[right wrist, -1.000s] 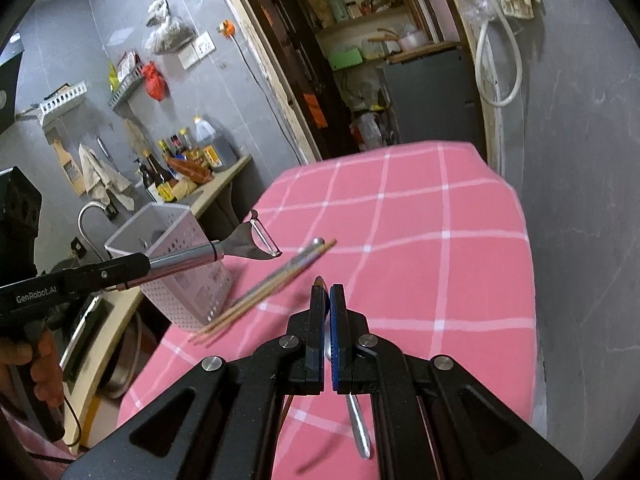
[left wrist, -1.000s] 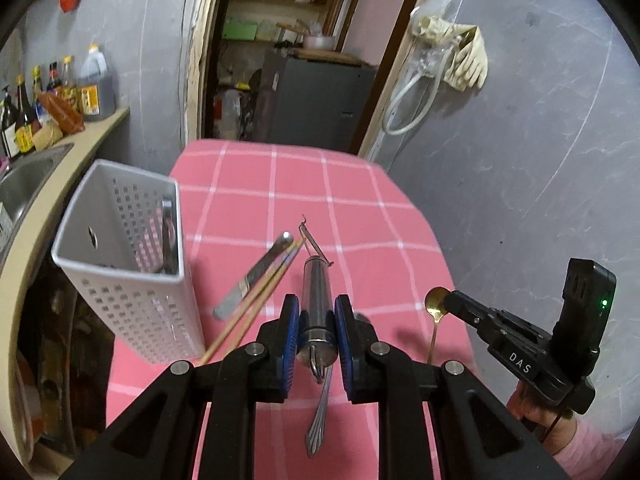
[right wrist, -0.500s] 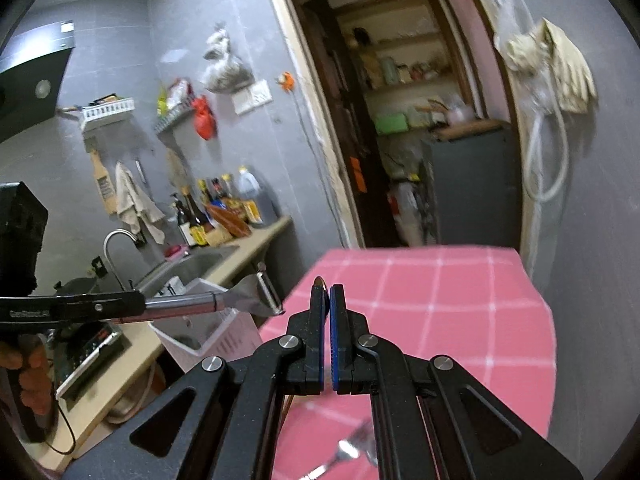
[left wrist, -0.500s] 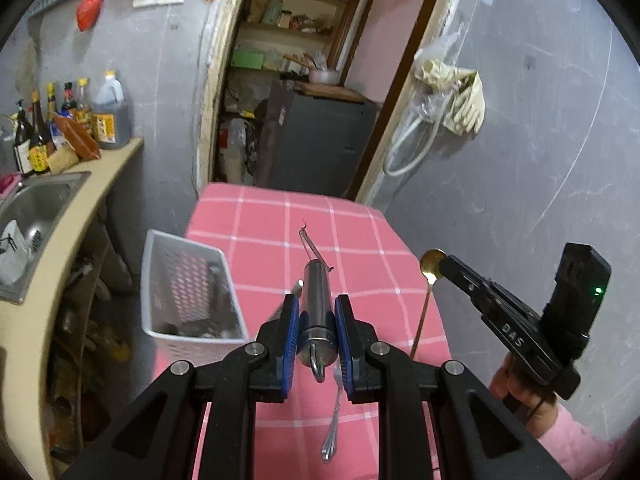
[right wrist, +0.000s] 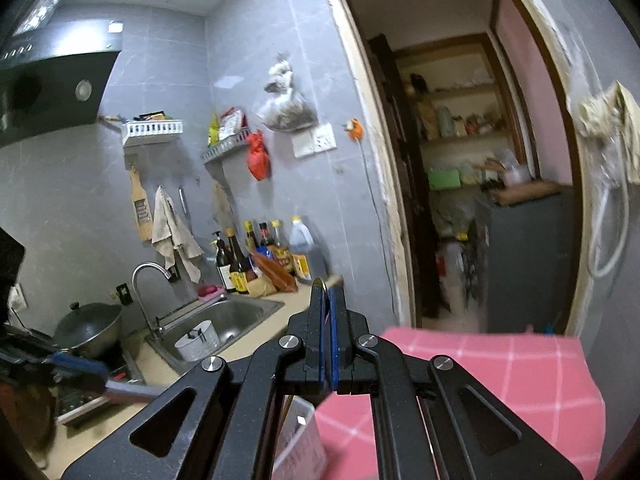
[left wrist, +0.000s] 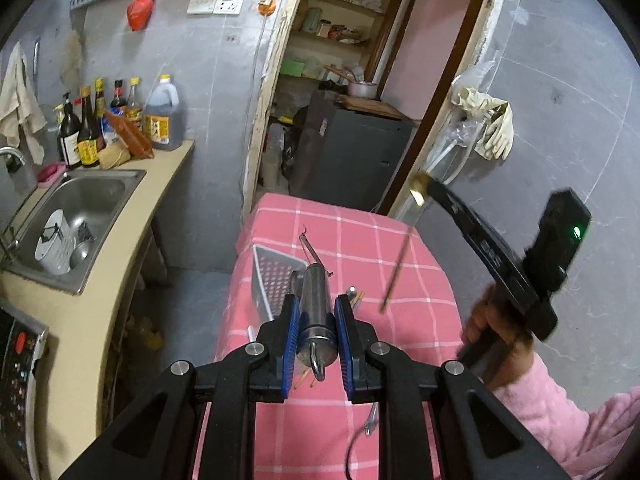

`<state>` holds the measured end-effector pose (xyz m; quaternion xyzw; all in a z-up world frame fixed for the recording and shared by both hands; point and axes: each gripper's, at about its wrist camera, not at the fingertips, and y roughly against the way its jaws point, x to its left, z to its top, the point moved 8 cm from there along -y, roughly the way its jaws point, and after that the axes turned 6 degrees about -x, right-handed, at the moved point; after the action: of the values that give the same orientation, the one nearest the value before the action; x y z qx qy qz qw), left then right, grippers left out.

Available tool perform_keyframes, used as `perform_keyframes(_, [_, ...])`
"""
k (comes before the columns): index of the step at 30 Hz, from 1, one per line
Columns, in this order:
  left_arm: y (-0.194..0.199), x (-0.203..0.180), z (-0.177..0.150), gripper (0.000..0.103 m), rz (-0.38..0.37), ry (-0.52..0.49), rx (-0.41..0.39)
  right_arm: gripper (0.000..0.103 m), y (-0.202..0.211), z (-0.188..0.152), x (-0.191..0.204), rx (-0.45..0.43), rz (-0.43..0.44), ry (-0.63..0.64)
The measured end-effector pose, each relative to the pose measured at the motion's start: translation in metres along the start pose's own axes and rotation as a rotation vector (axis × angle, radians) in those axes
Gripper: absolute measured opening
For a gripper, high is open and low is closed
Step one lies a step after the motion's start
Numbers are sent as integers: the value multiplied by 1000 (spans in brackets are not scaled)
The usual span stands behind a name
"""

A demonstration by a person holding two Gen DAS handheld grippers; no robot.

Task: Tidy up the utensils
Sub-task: 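Carry the peeler over the white caddy with the left tool while the right tool drops the gold spoon in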

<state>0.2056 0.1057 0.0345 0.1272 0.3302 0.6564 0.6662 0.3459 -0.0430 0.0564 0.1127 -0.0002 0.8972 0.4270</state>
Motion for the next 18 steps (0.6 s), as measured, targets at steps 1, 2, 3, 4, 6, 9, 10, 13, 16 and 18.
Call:
perform_keyframes(1, [0,2,0,17,1,-1,12,2,-8,-1,6,-4,2,17])
perform_keyframes(2, [1,2,-1,17,2,-3,21,2,-15,-2,11,-3,1,28])
perform_keyframes(3, [1,4,-3,17,2,-5,30,2,-20,-3,14,0,-2,36])
perform_keyframes(4, [-1,4,-3,17,3,-7,41,2,-24,-6,16,2,-4,44])
perform_keyframes(6, [-2,7,-4,17,9,-12,59,2,-36,-14,20,7,-12,61])
perform_keyframes(9, [-7,10,-2,17,22,-25,71,2,-49,-22,23,18,-15,66])
perform_keyframes(10, [-10,11,0,17,28,-31,77,2,-52,-25,24,23,-16,70])
perform_keyframes(13, [-18,13,4,17,33,-43,84,2,-62,-40,28,58,-7,81])
perform_keyframes(16, [-28,15,6,17,25,-38,91,2,-63,-51,31,87,6,84])
perform_keyframes(18, [-36,16,6,17,23,-35,95,3,-61,-60,32,114,21,74])
